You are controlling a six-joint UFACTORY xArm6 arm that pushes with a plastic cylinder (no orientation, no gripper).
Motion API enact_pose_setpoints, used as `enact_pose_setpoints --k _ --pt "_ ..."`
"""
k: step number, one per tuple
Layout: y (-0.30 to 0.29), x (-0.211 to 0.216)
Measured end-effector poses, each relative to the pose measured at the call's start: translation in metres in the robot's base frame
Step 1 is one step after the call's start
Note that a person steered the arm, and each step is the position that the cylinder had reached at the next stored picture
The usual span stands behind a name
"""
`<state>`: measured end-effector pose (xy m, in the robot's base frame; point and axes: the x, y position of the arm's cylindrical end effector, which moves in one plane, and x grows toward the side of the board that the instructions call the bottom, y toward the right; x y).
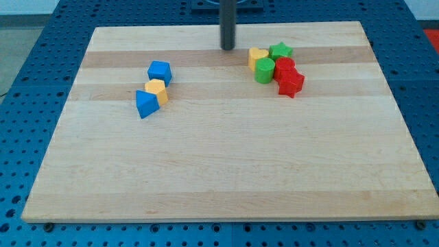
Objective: Push the blue cube down a bit
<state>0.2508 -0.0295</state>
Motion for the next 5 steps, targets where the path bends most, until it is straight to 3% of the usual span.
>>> enact_pose_setpoints --k 2,3,5 --pt "-0.162 -0.001" --pt "-0.163 0.040" --pt "-0.081 0.093"
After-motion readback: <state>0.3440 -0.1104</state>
